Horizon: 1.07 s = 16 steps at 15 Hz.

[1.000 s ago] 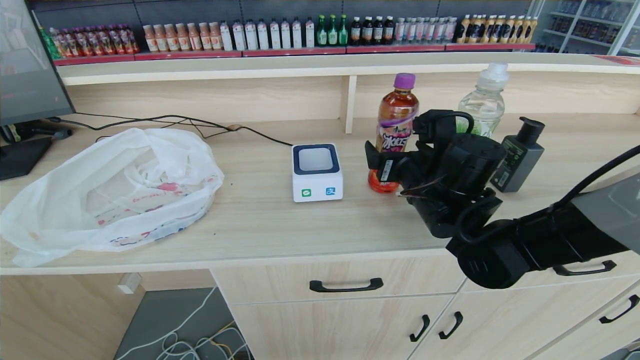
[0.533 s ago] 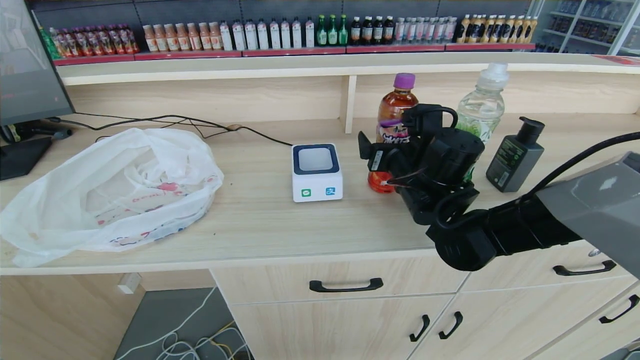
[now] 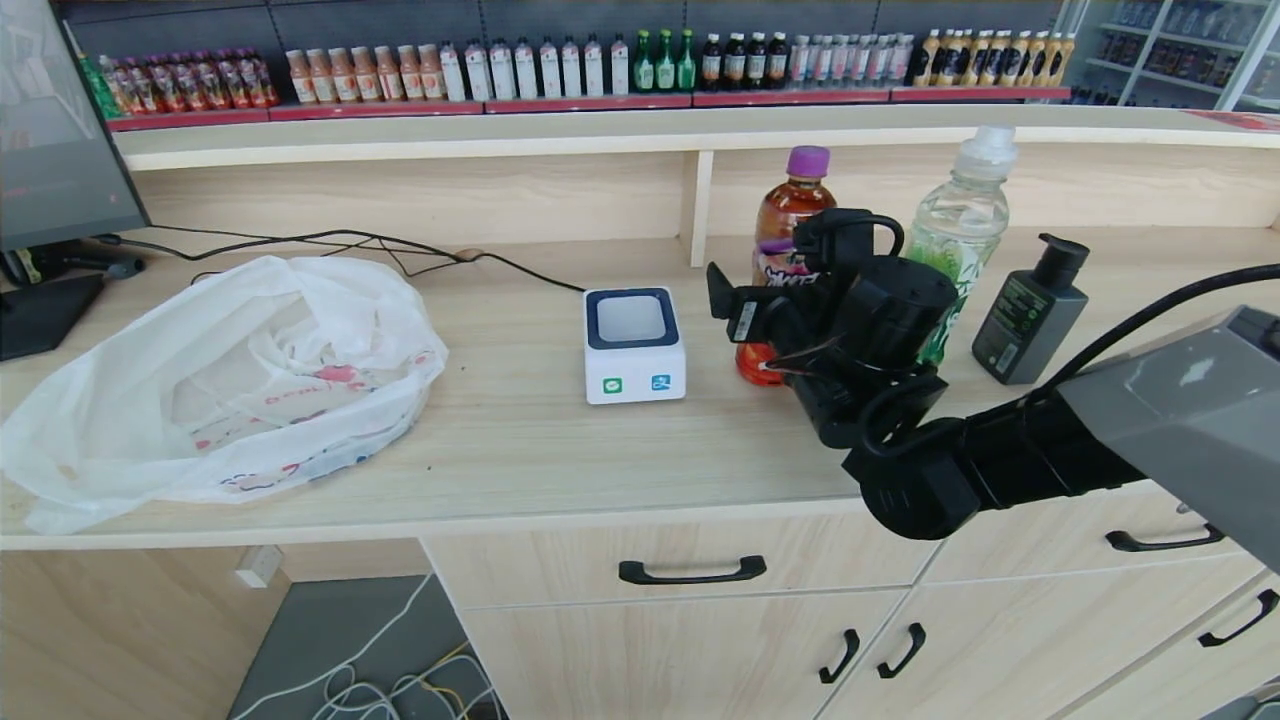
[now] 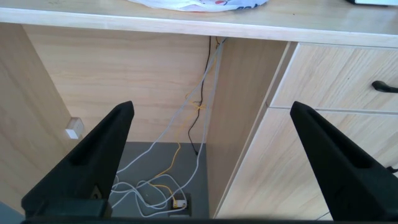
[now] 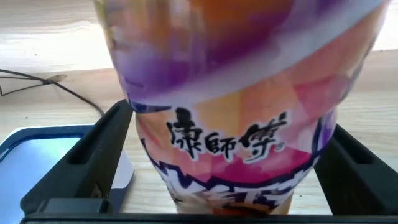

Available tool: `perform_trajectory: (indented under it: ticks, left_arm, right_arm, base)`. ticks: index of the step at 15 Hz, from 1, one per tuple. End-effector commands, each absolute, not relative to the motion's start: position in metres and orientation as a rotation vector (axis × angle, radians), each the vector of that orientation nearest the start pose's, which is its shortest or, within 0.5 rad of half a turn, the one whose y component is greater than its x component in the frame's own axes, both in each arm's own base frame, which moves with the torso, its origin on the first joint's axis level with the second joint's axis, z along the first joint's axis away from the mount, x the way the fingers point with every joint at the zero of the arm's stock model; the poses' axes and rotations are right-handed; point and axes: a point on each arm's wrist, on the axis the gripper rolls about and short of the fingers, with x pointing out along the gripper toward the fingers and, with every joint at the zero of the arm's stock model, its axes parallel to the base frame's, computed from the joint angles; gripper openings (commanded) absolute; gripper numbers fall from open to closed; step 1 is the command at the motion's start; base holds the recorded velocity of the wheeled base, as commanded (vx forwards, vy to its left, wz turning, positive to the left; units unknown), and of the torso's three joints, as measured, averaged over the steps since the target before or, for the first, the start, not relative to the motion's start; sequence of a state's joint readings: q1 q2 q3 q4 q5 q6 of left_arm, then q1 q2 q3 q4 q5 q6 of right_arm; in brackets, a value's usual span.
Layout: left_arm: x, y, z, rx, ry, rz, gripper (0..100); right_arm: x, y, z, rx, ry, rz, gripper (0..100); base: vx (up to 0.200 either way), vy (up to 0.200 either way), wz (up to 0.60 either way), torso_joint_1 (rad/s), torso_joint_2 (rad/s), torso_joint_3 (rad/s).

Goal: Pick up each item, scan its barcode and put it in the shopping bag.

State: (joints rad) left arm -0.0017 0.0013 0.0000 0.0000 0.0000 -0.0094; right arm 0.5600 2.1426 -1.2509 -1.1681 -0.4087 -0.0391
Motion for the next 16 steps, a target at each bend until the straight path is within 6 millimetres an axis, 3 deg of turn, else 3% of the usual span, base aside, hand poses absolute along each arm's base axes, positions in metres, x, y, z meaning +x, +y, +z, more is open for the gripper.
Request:
perform_trajectory:
  ticks: [1,5,6,16]
  left_arm:
    - [-0.023,0.0,0.076,-0.009,0.002,-0.002,100]
    - [-0.023,0.0,0.076,-0.009,0.002,-0.002,100]
    - [-0.023,0.0,0.076,-0.011,0.002,-0.002,100]
    - [-0.023,0.0,0.076,-0.009,0.002,-0.002,100]
  right_arm:
    - [0.366,0.219,0.194,0.093,-0.256,0.144,100]
    - [0.365,0.219,0.193,0.092,-0.251,0.143,100]
    - [0.365,0.22,0.193,0.092,-0.251,0.144,0]
    - [0.354,0.217,0.207,0.098,-0.318,0.15,0]
  base:
    - [0.0,0.0,0.0,0.0,0.0,0.0]
    - [0.0,0.0,0.0,0.0,0.0,0.0]
    - [0.0,0.0,0.0,0.0,0.0,0.0]
    - [0.0,0.0,0.0,0.0,0.0,0.0]
